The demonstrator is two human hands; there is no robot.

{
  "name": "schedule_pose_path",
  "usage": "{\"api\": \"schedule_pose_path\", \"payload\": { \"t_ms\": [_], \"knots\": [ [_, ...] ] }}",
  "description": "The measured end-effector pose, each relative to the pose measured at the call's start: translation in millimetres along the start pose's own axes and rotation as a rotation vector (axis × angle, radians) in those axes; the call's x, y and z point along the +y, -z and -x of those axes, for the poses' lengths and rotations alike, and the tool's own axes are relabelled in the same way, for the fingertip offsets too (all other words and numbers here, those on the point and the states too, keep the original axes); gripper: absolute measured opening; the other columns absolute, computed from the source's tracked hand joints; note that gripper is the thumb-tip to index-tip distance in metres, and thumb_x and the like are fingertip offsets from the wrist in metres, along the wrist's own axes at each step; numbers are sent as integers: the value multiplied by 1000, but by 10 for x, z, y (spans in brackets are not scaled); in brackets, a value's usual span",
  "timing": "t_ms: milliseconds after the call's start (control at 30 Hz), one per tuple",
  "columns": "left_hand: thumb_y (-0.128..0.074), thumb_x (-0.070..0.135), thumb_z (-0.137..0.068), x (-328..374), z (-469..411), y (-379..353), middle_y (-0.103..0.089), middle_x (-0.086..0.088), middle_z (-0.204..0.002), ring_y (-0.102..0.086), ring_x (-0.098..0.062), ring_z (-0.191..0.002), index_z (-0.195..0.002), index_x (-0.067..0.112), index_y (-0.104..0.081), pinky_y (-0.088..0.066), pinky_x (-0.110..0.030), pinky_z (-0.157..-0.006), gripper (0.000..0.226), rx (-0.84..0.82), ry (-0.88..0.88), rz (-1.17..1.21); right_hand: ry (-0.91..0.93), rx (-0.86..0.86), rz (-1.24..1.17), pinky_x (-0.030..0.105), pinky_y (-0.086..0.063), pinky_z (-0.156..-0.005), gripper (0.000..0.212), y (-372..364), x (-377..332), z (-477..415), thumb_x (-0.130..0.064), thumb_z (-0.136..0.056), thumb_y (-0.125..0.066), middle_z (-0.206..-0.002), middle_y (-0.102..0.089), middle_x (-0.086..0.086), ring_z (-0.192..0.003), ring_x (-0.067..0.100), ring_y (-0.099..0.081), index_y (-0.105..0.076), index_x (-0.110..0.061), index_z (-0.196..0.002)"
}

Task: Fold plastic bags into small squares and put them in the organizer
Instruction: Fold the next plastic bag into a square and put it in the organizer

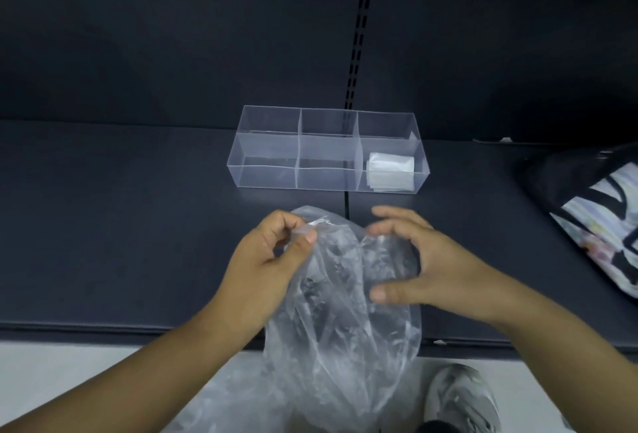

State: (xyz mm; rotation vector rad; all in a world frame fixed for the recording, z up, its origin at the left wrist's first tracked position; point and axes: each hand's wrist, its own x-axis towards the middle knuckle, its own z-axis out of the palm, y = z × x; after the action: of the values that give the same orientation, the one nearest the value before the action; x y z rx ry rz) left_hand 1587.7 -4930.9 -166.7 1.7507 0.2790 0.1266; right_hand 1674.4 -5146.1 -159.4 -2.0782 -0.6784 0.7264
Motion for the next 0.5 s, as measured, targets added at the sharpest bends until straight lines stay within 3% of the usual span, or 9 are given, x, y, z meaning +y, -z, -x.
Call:
{"api": "schedule_pose_path", "payload": {
  "t_ms": [67,133,200,267,333,367,467,500],
  "knots": [
    [-57,34,-91,12,-21,22,-66,-11,-82,-59,-17,-73,-79,25,-59,-52,-38,-74,15,-7,36,49,-79,36,-84,15,-31,-103,40,-25,34,-58,-37,-63,-85,-140,-34,-34,-123,-19,-36,-65,-36,-98],
    [-54,43,-87,5,-33,59,-64,-15,-83,-59,-19,-72,-82,26,-59,-53,-39,-74,19,-14,52,56,-108,31,-244,26,-36,-107,21,-19,89,-67,-27,-64,-84,-135,-48,-25,-120,-10,-48,-67,-24,-77],
    [-52,41,-91,-23,-47,103,-58,-15,-75,-54,-19,-69,-84,24,-56,-51,-37,-69,18,15,42,31,-91,1,-406,32,-41,-104,26,29,151,-37,-19,-67,-84,-128,-60,-13,-116,2,-57,-59,-21,-62],
    [-49,29,-97,-70,-67,143,-52,-2,-69,-48,-15,-65,-82,24,-53,-47,-30,-62,16,76,37,12,-62,-9,-530,22,-51,-82,34,93,221,4,-15,-72,-80,-104,-71,-4,-94,10,-67,-49,-19,-60],
    [-45,30,-99,-112,-76,163,-51,6,-67,-47,-11,-63,-81,27,-51,-46,-27,-59,19,125,38,-25,-65,67,-612,14,-45,-57,33,137,218,40,-15,-73,-75,-68,-63,-3,-60,8,-58,-43,-17,-63],
    [-44,32,-99,-129,-75,163,-51,7,-68,-48,-10,-63,-81,27,-50,-46,-27,-61,19,149,38,-45,-75,131,-656,13,-42,-51,29,165,226,48,-16,-72,-72,-60,-56,-1,-53,7,-51,-44,-16,-64],
    [-42,35,-98,-185,-37,130,-54,1,-75,-51,-9,-67,-87,21,-50,-47,-27,-64,20,221,48,-61,-155,319,-806,16,-42,-47,17,292,252,56,-27,-70,-70,-61,-43,5,-53,14,-41,-59,-14,-74],
    [-42,34,-99,-206,-14,113,-55,-2,-78,-52,-8,-67,-89,17,-50,-47,-24,-63,21,247,48,-60,-199,331,-863,18,-46,-52,26,332,267,56,-37,-71,-67,-64,-45,6,-58,17,-45,-66,-14,-82]
  ]
}}
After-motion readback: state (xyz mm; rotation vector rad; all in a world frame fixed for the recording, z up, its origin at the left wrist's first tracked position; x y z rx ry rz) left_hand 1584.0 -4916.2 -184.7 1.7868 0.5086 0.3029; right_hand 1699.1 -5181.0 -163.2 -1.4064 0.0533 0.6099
